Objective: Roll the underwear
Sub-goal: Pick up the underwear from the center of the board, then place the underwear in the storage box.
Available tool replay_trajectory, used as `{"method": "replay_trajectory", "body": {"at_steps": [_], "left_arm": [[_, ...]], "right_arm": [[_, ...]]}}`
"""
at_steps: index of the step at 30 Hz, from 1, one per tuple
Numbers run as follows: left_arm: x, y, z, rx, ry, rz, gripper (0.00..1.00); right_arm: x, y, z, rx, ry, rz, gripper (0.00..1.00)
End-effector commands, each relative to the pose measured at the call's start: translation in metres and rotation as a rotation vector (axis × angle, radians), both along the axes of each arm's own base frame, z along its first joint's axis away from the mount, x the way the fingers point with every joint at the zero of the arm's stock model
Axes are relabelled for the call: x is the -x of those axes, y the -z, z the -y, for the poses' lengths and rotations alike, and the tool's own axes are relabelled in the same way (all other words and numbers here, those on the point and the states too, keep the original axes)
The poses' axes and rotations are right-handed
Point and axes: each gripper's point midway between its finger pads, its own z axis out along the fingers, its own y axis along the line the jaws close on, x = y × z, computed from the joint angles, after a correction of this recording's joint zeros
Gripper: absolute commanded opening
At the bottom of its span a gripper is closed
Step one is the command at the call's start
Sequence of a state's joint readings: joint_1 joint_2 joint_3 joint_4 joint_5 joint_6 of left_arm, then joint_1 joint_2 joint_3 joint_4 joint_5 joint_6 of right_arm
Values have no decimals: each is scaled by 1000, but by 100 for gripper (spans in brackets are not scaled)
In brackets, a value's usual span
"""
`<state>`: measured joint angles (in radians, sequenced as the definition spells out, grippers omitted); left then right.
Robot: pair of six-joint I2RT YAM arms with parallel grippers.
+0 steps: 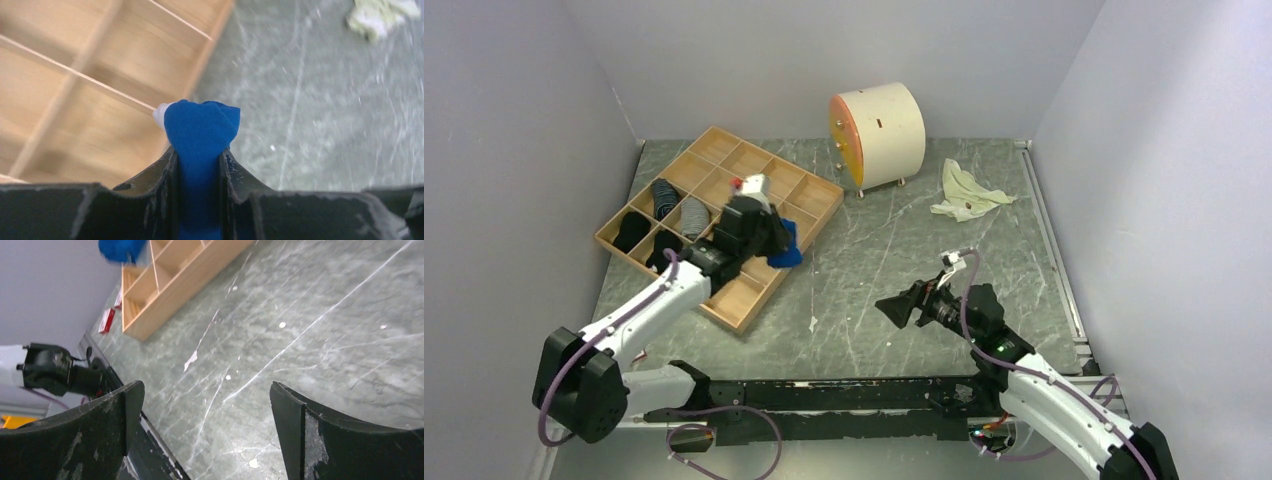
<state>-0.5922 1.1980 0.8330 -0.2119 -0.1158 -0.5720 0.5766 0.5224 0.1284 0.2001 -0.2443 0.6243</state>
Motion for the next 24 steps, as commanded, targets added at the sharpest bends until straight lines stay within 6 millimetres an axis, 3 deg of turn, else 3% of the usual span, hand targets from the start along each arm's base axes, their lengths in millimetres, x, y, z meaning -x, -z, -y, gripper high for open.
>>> {"method": "replay_trajectory", "body": {"at_steps": [1,4,7,15,19,24], "left_arm": [[-41,-28,-59,-1,-72,53,5],[-64,-24,-97,49,-145,31,5],[-87,-19,-109,68,-83,15,5],[-118,33,-160,14,-83,-111,5],[-126,52,-175,8,-97,-156,5],[-132,78,-171,16,-41,-212,5]], "right_arm": [[11,-26,-23,-33,-165,41,100],[10,-26,-29,5,-208,25,100],[9,-27,-32,38,-236,21,100],[7,-35,-28,83,-233,47,100],[7,-35,-26,105,-232,51,100],[8,-35,-26,111,-240,44,100]]}}
